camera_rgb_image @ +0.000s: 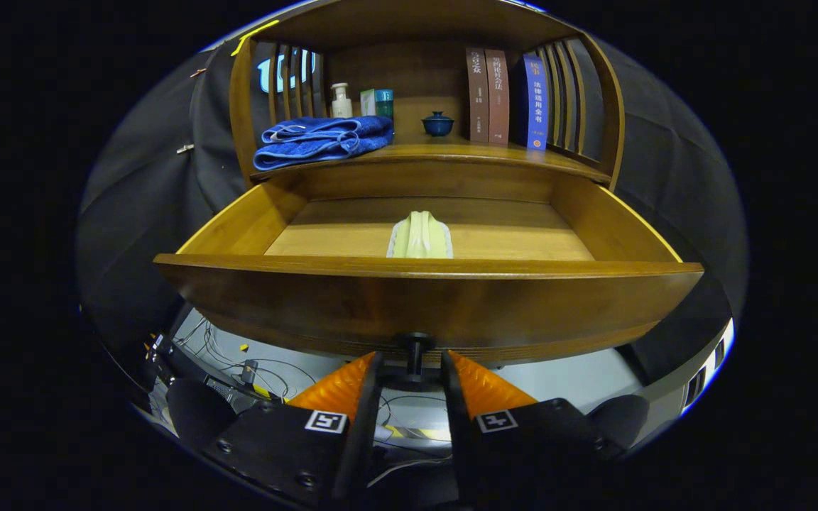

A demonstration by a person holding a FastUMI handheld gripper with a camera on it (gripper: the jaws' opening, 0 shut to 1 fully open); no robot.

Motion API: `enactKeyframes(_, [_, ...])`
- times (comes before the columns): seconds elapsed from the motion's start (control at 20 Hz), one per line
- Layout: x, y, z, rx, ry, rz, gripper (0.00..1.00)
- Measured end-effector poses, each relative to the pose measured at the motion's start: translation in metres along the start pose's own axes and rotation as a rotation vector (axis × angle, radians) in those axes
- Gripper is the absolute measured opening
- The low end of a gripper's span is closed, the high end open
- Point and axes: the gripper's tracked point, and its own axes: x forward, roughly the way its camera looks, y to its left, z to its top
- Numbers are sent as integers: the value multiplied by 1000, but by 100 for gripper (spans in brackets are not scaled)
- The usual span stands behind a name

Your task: Pull open the drawer, take out the items inside it, and place them on the countertop above the cabinet.

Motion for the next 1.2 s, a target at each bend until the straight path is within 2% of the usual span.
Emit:
enactKeyframes(0.15, [-25,0,26,0,-67,-4,84])
enactKeyframes(0.35, [-69,3,87,4,-233,5,83])
enactKeyframes(0.5, [-75,13,125,-13,-302,40,100])
enactKeyframes(0.65, [-58,16,155,0,-301,65,100])
enactKeyframes(0.8, [-22,14,165,28,-224,65,100])
enactKeyframes(1.0, [41,14,142,38,5,61,100])
enactKeyframes(1.2, [79,22,123,48,125,85,100])
